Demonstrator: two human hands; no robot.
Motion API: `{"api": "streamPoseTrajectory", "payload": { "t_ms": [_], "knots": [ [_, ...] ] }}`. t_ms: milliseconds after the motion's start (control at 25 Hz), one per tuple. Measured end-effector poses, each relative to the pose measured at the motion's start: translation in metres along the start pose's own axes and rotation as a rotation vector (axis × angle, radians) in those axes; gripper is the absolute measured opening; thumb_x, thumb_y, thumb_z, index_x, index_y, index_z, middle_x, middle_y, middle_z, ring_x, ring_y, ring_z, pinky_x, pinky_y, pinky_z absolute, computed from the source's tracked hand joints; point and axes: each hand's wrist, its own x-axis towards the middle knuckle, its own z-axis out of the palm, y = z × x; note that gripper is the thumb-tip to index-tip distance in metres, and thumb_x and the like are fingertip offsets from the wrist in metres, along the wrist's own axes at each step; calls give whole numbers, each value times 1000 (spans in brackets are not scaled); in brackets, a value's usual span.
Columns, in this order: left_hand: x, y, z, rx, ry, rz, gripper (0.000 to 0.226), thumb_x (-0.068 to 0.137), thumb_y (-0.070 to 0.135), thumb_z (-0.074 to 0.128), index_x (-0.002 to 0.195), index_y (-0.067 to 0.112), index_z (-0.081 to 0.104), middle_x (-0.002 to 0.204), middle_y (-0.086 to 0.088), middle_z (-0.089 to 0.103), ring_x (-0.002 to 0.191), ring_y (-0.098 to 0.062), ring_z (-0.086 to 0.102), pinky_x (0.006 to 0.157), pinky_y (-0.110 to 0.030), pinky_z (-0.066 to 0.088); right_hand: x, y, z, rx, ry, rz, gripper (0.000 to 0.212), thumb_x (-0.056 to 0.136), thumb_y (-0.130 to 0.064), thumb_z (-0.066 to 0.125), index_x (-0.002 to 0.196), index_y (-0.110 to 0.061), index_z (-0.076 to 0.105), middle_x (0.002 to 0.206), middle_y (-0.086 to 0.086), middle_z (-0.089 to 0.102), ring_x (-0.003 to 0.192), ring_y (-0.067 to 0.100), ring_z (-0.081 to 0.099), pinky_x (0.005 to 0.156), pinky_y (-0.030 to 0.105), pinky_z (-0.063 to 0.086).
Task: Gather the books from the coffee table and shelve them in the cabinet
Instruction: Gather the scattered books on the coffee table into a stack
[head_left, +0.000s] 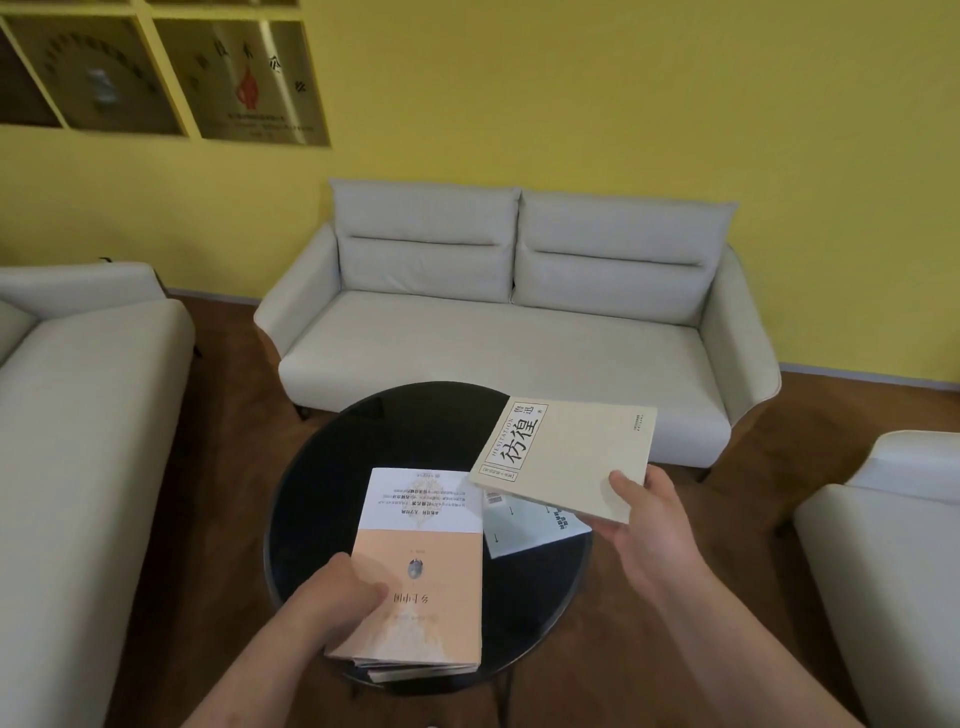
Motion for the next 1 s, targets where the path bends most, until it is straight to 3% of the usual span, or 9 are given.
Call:
{"api": "streamPoseTrajectory", "payload": {
  "t_ms": [120,280,320,440,520,640,800,920,1000],
  "knots": [
    [-7,4,-3,138,17,-21,50,93,41,54,132,10,52,98,4,61,90,-14,62,71,-27,47,-12,3,5,121,-68,54,33,99,5,48,129,-10,54,127,9,68,116,35,66,89,49,59],
    [-39,22,0,524,337,77,78,87,69,42,143,16,39,139,-5,54,126,-25,53,102,-40,42,-35,7,14,205,-195,129,45,95,14,44,131,-11,55,125,12,72,114,37,69,91,48,58],
    [-51,34,0,384,327,166,71,90,67,41,139,17,45,137,-5,56,122,-23,55,101,-40,44,-41,9,18,219,-240,151,46,95,15,43,132,-11,55,125,13,73,115,37,69,94,48,57],
    [-75,71,0,-491,-42,271,41,98,51,47,107,15,65,110,-10,71,94,-19,66,94,-45,54,-57,17,28,239,-405,178,50,94,17,41,135,-9,55,128,15,71,123,39,64,109,53,46],
    [-75,85,2,-904,-127,216,28,100,39,53,112,17,65,104,-11,74,93,-22,70,89,-44,59,-64,21,31,222,-491,176,51,92,17,42,135,-9,55,129,15,71,125,39,63,109,53,46],
    [-73,88,9,-1383,-186,233,22,102,18,52,122,19,61,114,-10,75,106,-28,70,81,-43,58,-71,25,30,102,-586,134,56,87,10,56,137,-14,54,133,12,69,124,35,64,97,48,53],
    [-61,73,-1,-1469,-136,281,29,104,14,45,128,23,59,121,-6,73,106,-27,69,69,-39,59,-68,18,23,-5,-483,72,44,91,-24,67,134,-14,59,128,14,70,109,34,69,85,43,59],
    [-49,49,-15,-1304,-239,254,29,104,18,45,128,21,60,119,-7,74,108,-30,71,88,-51,56,-54,13,20,-46,-328,178,29,103,-37,53,127,-21,61,111,6,78,99,28,75,77,40,59],
    [-46,42,-14,-1128,-231,228,26,104,20,47,125,20,62,116,-8,75,105,-31,72,94,-54,55,-51,18,25,-337,-396,215,27,104,-39,52,124,-24,62,108,2,79,98,24,76,71,32,58]
  ]
}}
